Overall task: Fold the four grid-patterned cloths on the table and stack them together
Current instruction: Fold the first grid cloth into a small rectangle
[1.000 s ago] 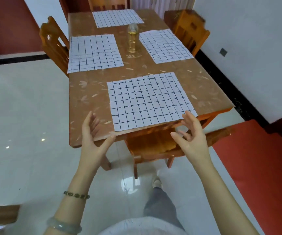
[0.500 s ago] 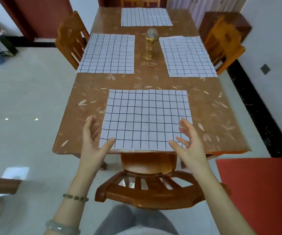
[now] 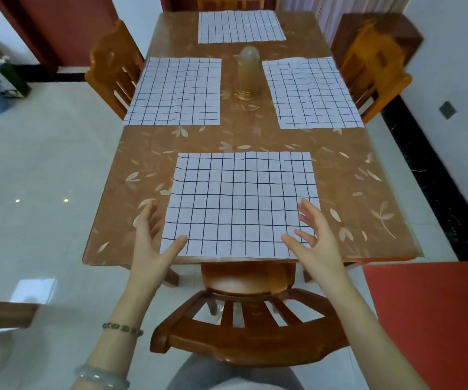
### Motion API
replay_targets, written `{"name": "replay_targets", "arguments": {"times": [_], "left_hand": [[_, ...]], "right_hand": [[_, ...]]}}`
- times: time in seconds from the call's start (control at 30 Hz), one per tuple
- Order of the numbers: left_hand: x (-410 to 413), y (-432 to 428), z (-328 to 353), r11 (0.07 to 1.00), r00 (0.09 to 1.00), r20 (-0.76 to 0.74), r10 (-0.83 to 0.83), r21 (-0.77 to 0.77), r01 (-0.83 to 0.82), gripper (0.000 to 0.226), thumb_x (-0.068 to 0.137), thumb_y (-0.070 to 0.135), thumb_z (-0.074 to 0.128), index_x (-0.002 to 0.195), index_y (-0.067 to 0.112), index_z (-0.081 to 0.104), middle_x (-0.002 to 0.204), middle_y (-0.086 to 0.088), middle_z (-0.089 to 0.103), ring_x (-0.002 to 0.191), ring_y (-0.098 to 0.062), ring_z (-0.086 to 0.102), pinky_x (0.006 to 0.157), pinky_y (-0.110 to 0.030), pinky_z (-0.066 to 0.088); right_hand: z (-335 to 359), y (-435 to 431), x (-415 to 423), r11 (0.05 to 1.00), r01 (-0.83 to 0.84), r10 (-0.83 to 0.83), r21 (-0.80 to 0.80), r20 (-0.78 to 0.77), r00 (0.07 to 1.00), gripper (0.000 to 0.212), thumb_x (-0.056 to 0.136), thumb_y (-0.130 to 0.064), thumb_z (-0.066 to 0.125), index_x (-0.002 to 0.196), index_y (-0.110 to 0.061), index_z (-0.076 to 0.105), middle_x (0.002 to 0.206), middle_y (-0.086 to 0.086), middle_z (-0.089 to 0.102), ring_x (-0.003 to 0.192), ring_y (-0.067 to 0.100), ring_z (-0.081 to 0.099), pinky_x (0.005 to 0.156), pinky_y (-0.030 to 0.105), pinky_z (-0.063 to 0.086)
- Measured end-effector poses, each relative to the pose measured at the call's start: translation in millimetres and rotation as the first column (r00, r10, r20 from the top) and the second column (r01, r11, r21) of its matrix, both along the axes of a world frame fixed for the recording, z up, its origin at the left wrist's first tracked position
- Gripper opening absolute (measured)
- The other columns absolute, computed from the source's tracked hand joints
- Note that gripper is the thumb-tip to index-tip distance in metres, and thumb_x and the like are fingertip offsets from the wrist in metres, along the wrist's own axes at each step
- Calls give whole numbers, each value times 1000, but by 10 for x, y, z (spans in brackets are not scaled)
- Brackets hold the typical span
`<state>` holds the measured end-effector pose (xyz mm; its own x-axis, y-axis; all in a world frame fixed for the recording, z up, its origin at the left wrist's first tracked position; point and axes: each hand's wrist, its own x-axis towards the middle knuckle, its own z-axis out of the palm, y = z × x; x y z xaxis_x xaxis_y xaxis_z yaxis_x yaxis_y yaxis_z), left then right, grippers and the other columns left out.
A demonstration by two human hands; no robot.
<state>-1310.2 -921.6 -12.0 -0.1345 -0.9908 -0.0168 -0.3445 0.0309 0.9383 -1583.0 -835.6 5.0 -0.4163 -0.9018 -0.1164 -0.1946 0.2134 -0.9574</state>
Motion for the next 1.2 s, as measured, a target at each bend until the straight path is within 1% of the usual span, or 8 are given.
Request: {"name": "replay_targets", "arguments": {"times": [0.3, 0.47, 0.6, 0.73, 0.8, 0.9, 1.03, 1.2], "left_hand": [[-9, -773, -244, 992, 986, 126, -112, 78, 103, 77, 89, 26, 66, 150, 23, 19, 143, 12, 30, 131, -9, 33, 108, -32, 32], [-128, -1485, -432, 980, 916, 349, -198, 78, 182, 60, 94, 25, 59, 145, 11, 31, 145, -7, 38, 134, -23, 36, 111, -43, 31], [-330, -2062, -606, 974, 852, 484, -199, 196, 116, 51, 96, 31, 54, 133, -1, 41, 134, -19, 48, 123, -34, 44, 99, -42, 36], [-443, -2502, -838, 967, 877, 468, -110, 255, -14, 17, 94, 30, 57, 101, 14, 54, 91, 1, 50, 97, -25, 48, 75, -34, 39], [-465, -2703, -950, 955, 866, 491, -96, 290, -59, 14, 92, 29, 60, 92, 17, 53, 87, 3, 48, 94, -25, 48, 70, -31, 39], [-492, -2954, -1133, 961, 835, 543, -86, 267, -74, 37, 89, 32, 65, 115, 8, 53, 106, -4, 54, 104, -31, 55, 87, -39, 42], [-545, -3155, -1328, 976, 770, 628, -117, 218, -29, 32, 89, 35, 62, 98, 5, 54, 100, -19, 61, 86, -33, 54, 73, -42, 45], [-494, -3355, -1535, 990, 700, 708, -93, 140, -9, 28, 80, 42, 64, 98, 22, 58, 98, -6, 62, 90, -29, 57, 80, -45, 50]], "right_hand": [[-223, -533, -337, 995, 102, -102, 13, -33, 994, 58, 85, -2, 66, 136, -18, 45, 128, -6, 51, 115, 8, 50, 88, 16, 48], [-547, -1048, -688, 979, 181, -177, 89, -51, 983, 43, 85, -2, 65, 124, -17, 52, 119, 3, 56, 106, 16, 55, 83, 21, 45], [-781, -1440, -1054, 960, 233, -221, 152, -94, 971, 30, 83, 0, 65, 110, -13, 60, 101, 8, 57, 89, 18, 55, 73, 19, 48], [-1036, -1832, -1450, 924, 308, -293, 227, -101, 951, 26, 83, -1, 64, 108, -9, 65, 96, 7, 63, 89, 21, 59, 90, 36, 50], [-1180, -2025, -1643, 903, 335, -311, 269, -126, 942, 26, 84, -2, 62, 108, -9, 66, 100, 9, 67, 90, 22, 61, 92, 35, 49], [-1337, -2295, -1883, 899, 326, -286, 294, -171, 943, 26, 85, -3, 63, 111, -6, 65, 103, 8, 66, 89, 18, 59, 81, 23, 44], [-1522, -2580, -2100, 901, 310, -241, 303, -244, 939, 27, 85, -5, 63, 112, -6, 65, 102, 3, 65, 95, 18, 58, 84, 24, 41], [-1705, -2815, -2306, 909, 185, -37, 374, -370, 928, 47, 82, -13, 70, 127, -9, 57, 124, 12, 57, 114, 28, 55, 101, 36, 41]]}}
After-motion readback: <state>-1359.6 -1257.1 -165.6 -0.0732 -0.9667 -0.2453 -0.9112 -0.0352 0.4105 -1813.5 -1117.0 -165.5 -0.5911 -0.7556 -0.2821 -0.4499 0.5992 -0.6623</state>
